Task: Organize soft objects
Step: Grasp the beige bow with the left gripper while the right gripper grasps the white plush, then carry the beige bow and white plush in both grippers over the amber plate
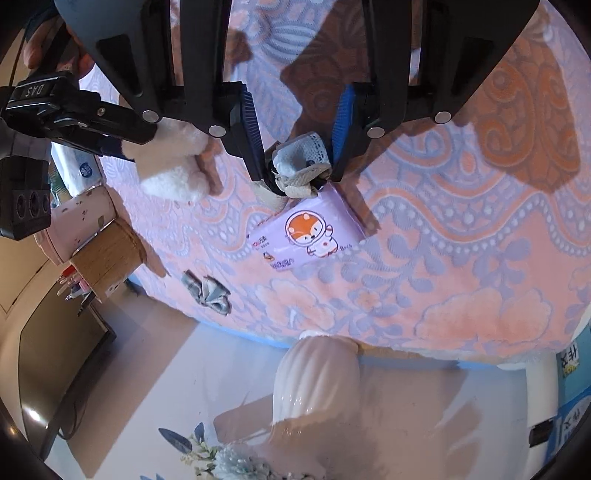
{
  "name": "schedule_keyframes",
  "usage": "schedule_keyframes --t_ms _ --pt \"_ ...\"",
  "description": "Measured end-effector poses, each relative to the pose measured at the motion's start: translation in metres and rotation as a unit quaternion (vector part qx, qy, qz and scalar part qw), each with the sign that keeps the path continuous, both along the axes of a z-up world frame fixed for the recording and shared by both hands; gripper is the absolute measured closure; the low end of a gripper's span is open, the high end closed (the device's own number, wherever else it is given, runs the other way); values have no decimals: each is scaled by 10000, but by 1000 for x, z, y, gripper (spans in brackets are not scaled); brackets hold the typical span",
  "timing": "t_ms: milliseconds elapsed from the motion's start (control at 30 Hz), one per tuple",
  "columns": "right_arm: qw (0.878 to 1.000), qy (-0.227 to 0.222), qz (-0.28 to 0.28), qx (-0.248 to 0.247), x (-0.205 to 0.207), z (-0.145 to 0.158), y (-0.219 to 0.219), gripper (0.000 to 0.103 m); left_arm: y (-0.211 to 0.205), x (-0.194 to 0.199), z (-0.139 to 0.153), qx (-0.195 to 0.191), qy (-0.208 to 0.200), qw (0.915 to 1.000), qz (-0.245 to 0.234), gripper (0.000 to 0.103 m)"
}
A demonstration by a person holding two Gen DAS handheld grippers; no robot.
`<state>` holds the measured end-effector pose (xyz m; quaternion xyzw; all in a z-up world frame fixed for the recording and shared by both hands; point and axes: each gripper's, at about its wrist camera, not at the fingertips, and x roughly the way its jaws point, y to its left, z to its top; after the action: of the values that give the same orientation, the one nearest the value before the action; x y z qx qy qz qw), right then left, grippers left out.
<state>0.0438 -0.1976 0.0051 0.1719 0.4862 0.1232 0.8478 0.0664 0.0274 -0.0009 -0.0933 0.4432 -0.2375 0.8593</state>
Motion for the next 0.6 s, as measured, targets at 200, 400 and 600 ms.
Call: schedule_keyframes --t_ms 200,400,600 --pt "9958 -194 67 -890 3 1 28 39 -6 -11 10 224 -399 9989 32 72" --pt "9947 -383 179 -941 -8 14 22 50 -14 -22 28 163 -594 9981 -24 72" --pt "9946 -657 -198 -785 -25 46 -15 50 -45 -40 69 -37 -1055 9935 -422 72"
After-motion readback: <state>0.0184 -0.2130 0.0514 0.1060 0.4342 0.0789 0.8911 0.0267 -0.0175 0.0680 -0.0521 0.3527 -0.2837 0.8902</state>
